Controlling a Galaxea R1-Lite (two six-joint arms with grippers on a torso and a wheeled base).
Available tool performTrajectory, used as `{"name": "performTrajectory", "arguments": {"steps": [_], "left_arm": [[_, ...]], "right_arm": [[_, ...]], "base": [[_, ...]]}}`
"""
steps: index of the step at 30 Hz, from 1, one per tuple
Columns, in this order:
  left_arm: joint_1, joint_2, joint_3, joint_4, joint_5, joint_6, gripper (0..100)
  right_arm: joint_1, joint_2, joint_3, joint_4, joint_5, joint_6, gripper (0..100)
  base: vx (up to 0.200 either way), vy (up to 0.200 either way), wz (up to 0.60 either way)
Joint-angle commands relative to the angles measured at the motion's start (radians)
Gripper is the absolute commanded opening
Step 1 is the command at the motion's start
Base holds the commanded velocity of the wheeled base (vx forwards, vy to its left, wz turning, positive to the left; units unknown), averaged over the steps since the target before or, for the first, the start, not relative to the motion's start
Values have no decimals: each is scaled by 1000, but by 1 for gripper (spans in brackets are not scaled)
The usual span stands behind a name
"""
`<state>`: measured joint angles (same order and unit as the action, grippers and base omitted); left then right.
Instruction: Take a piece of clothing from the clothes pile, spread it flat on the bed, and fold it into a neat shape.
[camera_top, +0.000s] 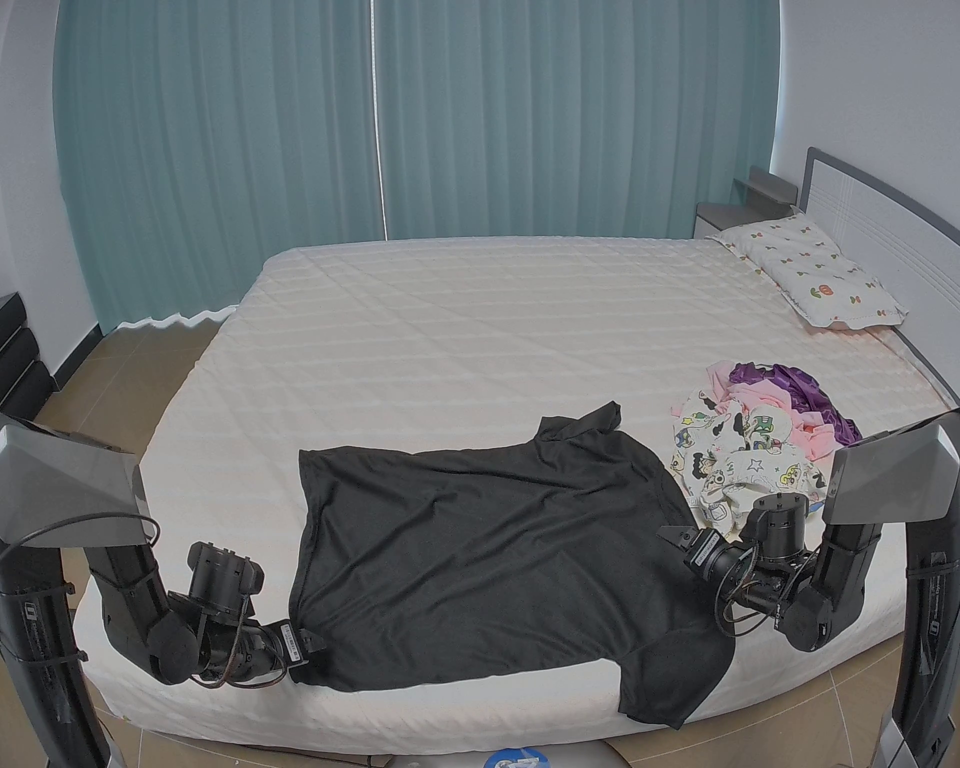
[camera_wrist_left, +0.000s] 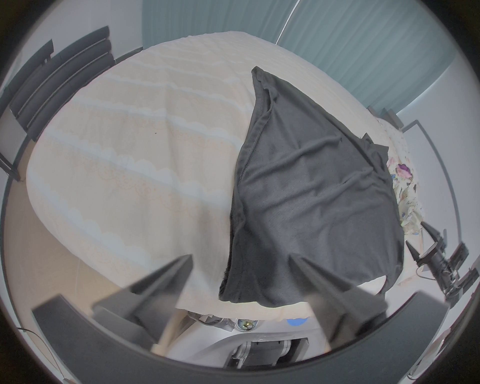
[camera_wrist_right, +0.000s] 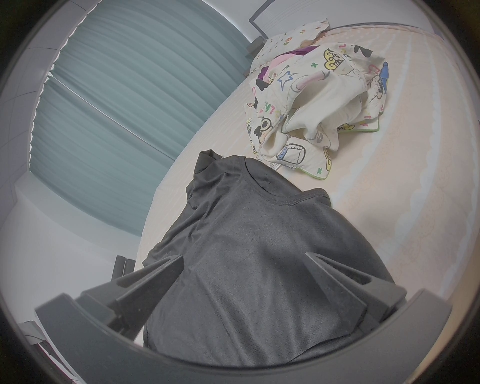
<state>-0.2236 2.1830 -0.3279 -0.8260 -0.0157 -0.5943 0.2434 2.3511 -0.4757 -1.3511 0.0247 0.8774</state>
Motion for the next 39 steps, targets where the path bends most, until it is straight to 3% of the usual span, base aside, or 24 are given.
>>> {"name": "performTrajectory", "arguments": {"steps": [1, 11, 18, 23, 25, 39], "left_arm": [[-17, 32, 0, -2, 16, -1, 0], [-11, 23, 15, 10, 22, 4, 0], [26, -25, 58, 22, 59, 94, 0], [59, -22, 58, 31, 85, 128, 0], [75, -25, 58, 74, 85, 163, 0], [118, -34, 38, 99, 71, 171, 0]], "right_arm": [[0, 1, 0, 0, 0, 0, 100], [-1, -1, 0, 0, 1, 0, 100], [-6, -3, 6, 1, 1, -8, 100], [-26, -7, 31, 13, 20, -71, 100], [-41, -6, 62, 18, 35, -135, 100], [-128, 4, 68, 90, 81, -333, 100]], "base": [[0, 0, 0], [0, 0, 0], [0, 0, 0], [0, 0, 0], [0, 0, 0], [0, 0, 0]]}}
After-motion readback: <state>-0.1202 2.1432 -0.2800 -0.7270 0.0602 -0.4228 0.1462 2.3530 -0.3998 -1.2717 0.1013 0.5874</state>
